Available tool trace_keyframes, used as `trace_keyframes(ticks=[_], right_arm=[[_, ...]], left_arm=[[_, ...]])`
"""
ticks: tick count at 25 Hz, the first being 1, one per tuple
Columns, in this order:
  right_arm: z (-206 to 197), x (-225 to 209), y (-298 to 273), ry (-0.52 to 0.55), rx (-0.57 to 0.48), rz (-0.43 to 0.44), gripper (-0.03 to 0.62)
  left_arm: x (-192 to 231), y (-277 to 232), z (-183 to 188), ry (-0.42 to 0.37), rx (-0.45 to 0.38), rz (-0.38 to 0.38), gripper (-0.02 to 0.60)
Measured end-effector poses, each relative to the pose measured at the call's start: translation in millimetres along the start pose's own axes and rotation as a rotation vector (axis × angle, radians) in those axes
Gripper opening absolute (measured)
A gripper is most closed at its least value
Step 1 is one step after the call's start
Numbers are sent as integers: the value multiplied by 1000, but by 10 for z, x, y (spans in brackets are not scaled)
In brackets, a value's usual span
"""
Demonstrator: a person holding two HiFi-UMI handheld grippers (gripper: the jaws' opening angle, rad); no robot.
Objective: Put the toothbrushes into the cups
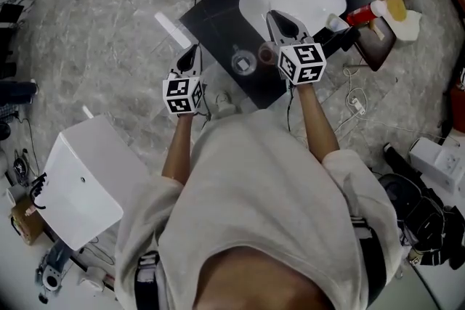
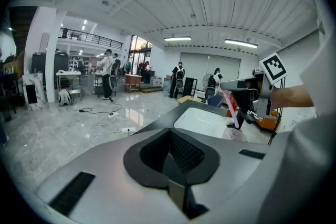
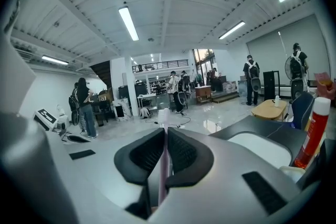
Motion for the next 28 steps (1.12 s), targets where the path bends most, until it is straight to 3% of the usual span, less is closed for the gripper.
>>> trace_keyframes(ticks=[28], right_arm=[[-699,-25,-128,-41,113,-4,35]], left_arm=[[69,57,-119,0,44,21,28]])
Point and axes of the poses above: the fingertips, and each gripper's own axes: y backward along the fingers, x to its left, z out of its top, the point moved 3 cm from there along y, backward along the fingers, and after that the axes turned 7 degrees about -z, right-handed, at the moved point
